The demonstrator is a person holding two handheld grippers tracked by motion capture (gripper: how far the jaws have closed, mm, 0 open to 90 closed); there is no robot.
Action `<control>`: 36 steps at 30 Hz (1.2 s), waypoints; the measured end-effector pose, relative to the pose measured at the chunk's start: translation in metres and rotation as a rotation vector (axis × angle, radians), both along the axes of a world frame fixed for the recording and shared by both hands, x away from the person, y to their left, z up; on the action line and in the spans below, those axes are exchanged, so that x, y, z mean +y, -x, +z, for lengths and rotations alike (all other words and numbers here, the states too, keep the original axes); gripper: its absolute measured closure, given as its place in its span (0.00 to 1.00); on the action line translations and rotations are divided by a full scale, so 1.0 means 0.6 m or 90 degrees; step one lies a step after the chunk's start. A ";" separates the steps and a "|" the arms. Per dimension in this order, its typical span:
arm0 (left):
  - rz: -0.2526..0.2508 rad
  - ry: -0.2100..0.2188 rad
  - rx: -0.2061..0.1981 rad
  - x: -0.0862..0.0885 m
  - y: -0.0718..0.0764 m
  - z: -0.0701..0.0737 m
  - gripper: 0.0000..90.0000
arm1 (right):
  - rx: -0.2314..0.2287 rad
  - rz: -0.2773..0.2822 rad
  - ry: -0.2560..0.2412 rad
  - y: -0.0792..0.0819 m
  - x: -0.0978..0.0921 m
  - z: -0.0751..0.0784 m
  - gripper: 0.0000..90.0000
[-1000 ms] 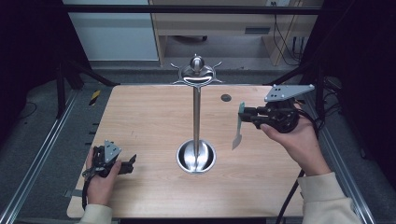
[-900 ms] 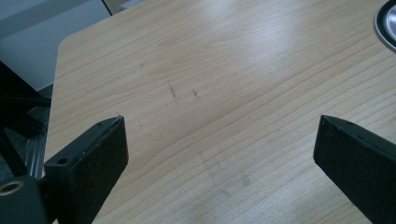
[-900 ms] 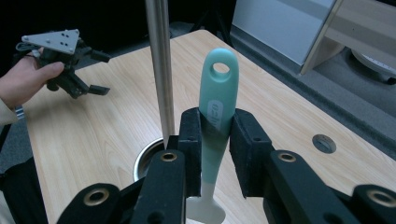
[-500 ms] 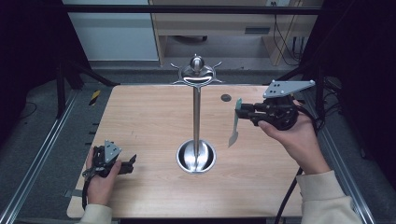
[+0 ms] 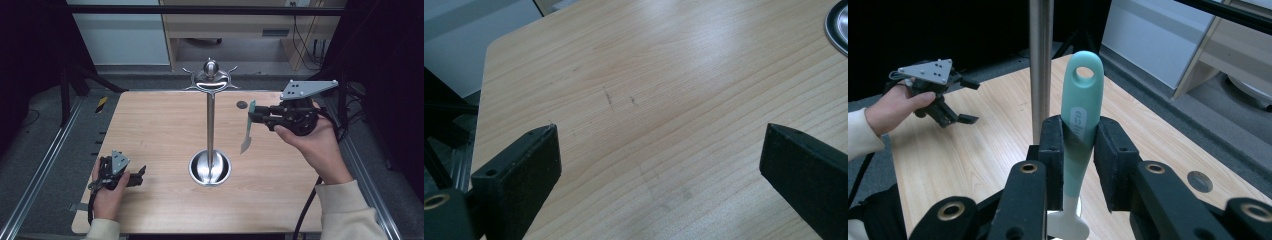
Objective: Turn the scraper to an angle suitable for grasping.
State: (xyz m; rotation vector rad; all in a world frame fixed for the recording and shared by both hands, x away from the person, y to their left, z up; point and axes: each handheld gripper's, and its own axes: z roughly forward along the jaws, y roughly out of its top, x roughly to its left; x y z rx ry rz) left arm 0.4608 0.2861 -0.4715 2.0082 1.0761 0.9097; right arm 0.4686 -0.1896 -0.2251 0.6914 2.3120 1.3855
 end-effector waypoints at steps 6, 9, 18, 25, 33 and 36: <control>-0.001 0.000 0.001 0.000 0.000 0.000 0.03 | -0.003 0.006 -0.003 0.001 0.007 0.007 0.83; 0.000 0.000 0.002 0.000 0.000 0.000 0.03 | -0.007 0.009 -0.002 0.001 0.010 0.012 0.83; 0.001 0.000 0.000 -0.001 -0.001 -0.001 0.03 | -0.012 0.015 -0.004 0.000 0.015 0.028 0.83; 0.000 0.001 0.002 0.000 0.000 0.000 0.03 | -0.013 0.022 0.000 -0.008 0.019 0.046 0.83; 0.000 0.000 0.001 -0.001 0.000 -0.001 0.03 | -0.011 0.042 -0.003 -0.009 0.023 0.060 0.83; 0.000 0.000 0.001 -0.001 -0.001 -0.001 0.03 | -0.007 0.046 0.004 -0.012 0.026 0.062 0.83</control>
